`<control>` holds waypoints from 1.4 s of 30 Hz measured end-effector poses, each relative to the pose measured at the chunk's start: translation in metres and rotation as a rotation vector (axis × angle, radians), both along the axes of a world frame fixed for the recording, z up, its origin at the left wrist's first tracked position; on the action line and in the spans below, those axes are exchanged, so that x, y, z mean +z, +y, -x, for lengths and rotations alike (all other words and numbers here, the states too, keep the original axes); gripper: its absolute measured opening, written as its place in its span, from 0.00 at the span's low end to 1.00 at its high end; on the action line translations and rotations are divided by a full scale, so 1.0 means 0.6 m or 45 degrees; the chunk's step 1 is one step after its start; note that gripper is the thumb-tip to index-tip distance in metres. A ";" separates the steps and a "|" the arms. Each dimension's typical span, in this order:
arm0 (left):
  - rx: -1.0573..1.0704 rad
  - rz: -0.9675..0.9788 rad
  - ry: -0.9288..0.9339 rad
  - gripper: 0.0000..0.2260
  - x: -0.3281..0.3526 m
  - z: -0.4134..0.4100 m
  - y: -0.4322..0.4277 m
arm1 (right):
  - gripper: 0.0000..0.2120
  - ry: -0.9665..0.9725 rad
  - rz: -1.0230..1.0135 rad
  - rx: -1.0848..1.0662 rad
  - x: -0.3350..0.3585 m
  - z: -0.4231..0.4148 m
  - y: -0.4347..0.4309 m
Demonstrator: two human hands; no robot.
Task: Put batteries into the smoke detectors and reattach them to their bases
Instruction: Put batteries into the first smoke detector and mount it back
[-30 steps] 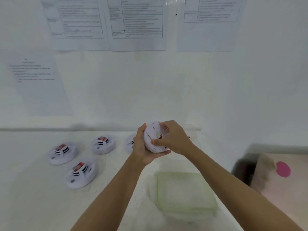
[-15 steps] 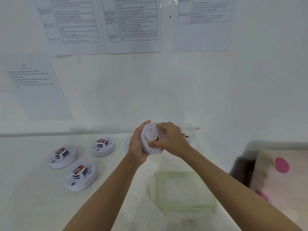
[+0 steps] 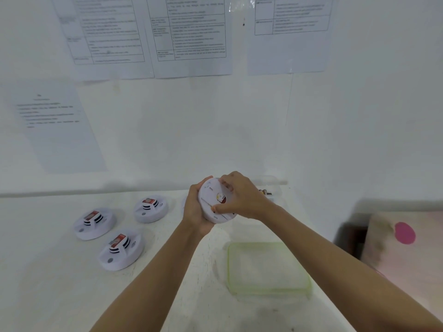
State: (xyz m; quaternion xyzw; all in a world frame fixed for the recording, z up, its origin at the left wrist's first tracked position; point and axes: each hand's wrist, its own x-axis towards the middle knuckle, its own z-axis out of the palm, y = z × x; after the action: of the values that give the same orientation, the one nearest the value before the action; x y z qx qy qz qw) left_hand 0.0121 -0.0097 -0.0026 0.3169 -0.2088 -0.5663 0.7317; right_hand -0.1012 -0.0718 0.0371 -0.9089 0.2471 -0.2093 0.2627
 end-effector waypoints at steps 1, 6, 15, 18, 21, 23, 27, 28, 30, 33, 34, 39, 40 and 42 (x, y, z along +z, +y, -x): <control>0.012 -0.009 -0.004 0.14 -0.002 -0.002 0.001 | 0.19 0.013 0.006 0.017 0.000 -0.001 0.001; 0.016 -0.042 -0.041 0.14 -0.001 -0.002 0.008 | 0.25 0.056 0.055 0.061 0.004 -0.005 0.000; 0.147 -0.131 -0.112 0.17 0.000 -0.028 0.019 | 0.25 -0.043 0.038 0.048 0.016 -0.025 0.002; 0.181 -0.102 -0.139 0.17 0.000 -0.040 0.029 | 0.29 -0.163 0.036 0.020 0.010 -0.030 0.012; 0.263 -0.138 -0.121 0.16 0.000 -0.055 0.041 | 0.32 -0.373 0.083 0.024 0.004 -0.029 0.032; 0.289 -0.143 -0.108 0.15 -0.002 -0.060 0.051 | 0.33 -0.468 0.115 0.092 0.009 -0.023 0.045; 0.419 -0.134 -0.113 0.20 -0.009 -0.092 0.071 | 0.30 -0.123 0.048 0.315 0.022 -0.008 0.075; 0.409 -0.136 -0.117 0.19 -0.010 -0.102 0.076 | 0.28 0.054 0.052 0.362 0.019 -0.008 0.089; 0.380 -0.140 -0.098 0.17 -0.011 -0.123 0.089 | 0.26 0.389 0.097 0.425 -0.001 -0.016 0.120; 0.334 -0.074 -0.076 0.16 -0.006 -0.144 0.111 | 0.27 0.686 0.138 0.467 -0.047 -0.046 0.160; 0.308 -0.054 -0.072 0.16 -0.003 -0.148 0.118 | 0.24 0.717 0.163 0.477 -0.062 -0.057 0.168; 0.222 -0.046 -0.021 0.17 -0.016 -0.160 0.138 | 0.15 0.843 0.247 0.387 -0.125 -0.093 0.179; 0.218 -0.050 -0.003 0.15 -0.018 -0.160 0.141 | 0.14 0.848 0.221 0.365 -0.131 -0.094 0.180; 0.217 -0.075 0.022 0.12 -0.025 -0.160 0.141 | 0.20 0.864 0.105 0.312 -0.127 -0.090 0.179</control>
State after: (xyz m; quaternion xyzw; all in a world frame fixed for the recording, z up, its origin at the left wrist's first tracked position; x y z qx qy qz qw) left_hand 0.1082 0.0752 -0.0179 0.3500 -0.1582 -0.5106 0.7692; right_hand -0.0470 0.0357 -0.0392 -0.9594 0.2006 0.1275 0.1519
